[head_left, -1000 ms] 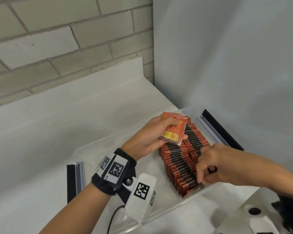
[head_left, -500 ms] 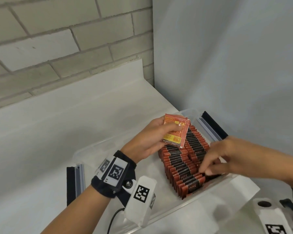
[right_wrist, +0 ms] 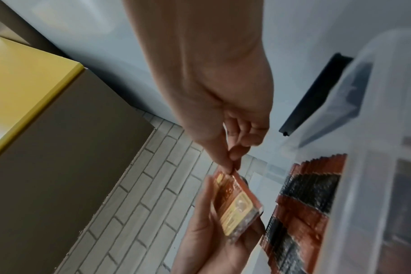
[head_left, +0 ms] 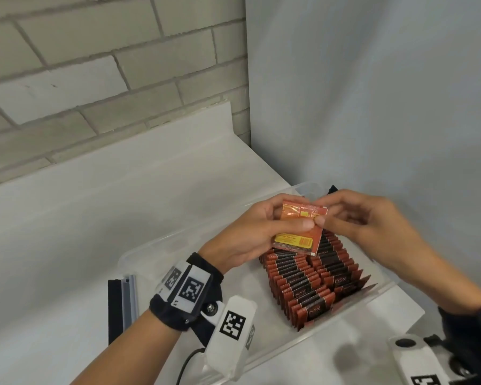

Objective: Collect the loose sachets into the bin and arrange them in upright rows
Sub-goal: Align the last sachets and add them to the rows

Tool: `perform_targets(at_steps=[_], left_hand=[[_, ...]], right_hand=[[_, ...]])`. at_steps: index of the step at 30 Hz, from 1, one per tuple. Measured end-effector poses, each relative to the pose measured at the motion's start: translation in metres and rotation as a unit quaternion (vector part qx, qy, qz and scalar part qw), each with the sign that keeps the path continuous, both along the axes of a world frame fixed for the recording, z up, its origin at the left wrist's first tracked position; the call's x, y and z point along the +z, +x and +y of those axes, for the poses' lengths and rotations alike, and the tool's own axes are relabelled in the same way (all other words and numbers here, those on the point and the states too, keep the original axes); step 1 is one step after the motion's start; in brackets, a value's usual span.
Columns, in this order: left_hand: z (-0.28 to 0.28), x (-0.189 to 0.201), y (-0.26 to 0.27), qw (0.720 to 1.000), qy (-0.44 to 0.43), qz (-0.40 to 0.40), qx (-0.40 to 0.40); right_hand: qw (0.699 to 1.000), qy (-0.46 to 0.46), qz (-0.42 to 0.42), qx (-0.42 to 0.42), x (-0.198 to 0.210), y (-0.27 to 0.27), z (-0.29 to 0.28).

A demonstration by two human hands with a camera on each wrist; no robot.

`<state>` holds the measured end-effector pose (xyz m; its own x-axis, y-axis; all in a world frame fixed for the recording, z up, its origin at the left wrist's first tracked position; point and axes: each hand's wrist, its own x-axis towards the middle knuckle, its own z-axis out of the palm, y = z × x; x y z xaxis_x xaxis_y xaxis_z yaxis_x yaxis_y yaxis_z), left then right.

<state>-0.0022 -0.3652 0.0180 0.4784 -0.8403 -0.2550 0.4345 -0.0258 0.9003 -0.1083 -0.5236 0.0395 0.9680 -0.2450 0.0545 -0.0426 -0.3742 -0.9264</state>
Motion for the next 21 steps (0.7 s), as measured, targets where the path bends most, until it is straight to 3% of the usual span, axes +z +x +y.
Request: perform_targets(at_steps=[6, 10, 13, 15, 17, 19, 21], left_hand=[[-0.001, 0.002, 0.001, 0.998, 0.03, 0.047, 0.017], [-0.002, 0.001, 0.001, 0.997, 0.033, 0.063, 0.016], [-0.002, -0.001, 0.001, 0.998, 0.021, 0.049, 0.037], [0.0, 0.0, 0.002, 0.998, 0.014, 0.041, 0.047], [0.0, 0.0, 0.003, 0.998, 0.011, 0.026, 0.053], [0.002, 0.001, 0.003, 0.998, 0.005, 0.018, 0.059], [0.003, 0.002, 0.004, 0.998, -0.002, 0.018, 0.062]], right_hand=[[0.988, -0.015, -0.147, -0.044, 0.011, -0.018, 0.001], [0.979, -0.105, -0.171, -0.021, -0.007, -0.029, 0.005], [0.98, -0.122, -0.159, -0.011, -0.015, -0.033, 0.009], [0.986, -0.078, -0.145, -0.006, -0.016, -0.033, 0.011], [0.992, 0.044, -0.115, -0.003, -0.013, -0.031, 0.013], [0.986, 0.15, -0.076, -0.022, -0.011, -0.029, 0.013], [0.978, 0.199, -0.044, -0.045, -0.009, -0.026, 0.014]])
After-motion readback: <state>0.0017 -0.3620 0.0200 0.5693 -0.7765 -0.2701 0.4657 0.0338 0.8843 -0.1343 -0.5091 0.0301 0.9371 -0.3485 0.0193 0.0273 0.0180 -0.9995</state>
